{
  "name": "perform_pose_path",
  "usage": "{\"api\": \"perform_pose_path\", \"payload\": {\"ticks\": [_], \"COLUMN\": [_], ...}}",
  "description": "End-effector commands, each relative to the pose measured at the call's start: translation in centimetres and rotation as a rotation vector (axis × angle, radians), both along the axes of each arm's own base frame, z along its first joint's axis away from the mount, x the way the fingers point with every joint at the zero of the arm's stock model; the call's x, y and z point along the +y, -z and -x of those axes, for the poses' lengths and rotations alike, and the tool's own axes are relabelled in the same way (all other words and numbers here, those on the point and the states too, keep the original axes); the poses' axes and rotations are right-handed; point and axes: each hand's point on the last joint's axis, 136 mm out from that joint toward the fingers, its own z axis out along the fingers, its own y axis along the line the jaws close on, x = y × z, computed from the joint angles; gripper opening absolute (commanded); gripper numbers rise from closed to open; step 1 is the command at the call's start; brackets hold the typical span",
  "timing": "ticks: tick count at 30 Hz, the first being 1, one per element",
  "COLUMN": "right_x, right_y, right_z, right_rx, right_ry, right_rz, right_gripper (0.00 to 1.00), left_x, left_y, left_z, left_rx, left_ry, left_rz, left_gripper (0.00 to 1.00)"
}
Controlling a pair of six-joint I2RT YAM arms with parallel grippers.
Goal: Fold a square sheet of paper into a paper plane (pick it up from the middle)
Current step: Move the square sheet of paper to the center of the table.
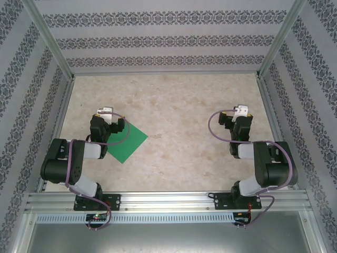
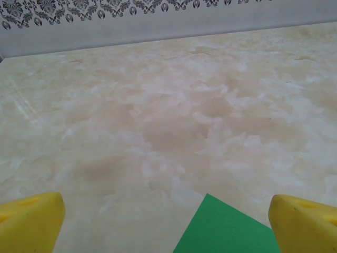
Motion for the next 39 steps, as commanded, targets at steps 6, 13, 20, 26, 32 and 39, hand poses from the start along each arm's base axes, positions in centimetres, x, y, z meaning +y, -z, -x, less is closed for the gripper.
{"api": "perform_pose_path", "payload": {"ticks": [6,13,20,26,32,39], "right_x": [0.5,0.5,0.5,0.5,0.5,3.1], "right_y": [-1.8,-1.7,-1.7,-1.8,-1.9,-5.5], "right_z": [-0.7,-0.7,-0.6,-0.7,-0.6,1.1], "right_rx": [-0.063,-0.06,-0.059,-0.063,-0.068,0.02], "right_ry": [-0.02,-0.02,-0.021,-0.02,-0.021,-0.053], "right_rz": [-0.009,-0.008,-0.008,-0.009,-0.006,0.039], "right_gripper": [0.98,0.98,0.98,0.98,0.98,0.98], "left_x": [0.2,0.2,0.2,-0.5,-0.5,1.6], "left_y": [-0.9,-0.8,-0.9,-1.0,-2.7,-8.7], "left_z": [-0.6,-0.6,-0.6,-0.3,-0.2,1.8], "left_rx": [-0.022,-0.019,-0.023,-0.033,-0.037,0.073], "left_ry": [-0.002,-0.002,-0.002,0.041,0.04,-0.132], "left_rz": [0.012,0.012,0.012,0.011,0.017,0.138], "left_gripper": [1.0,1.0,1.0,1.0,1.0,1.0]}}
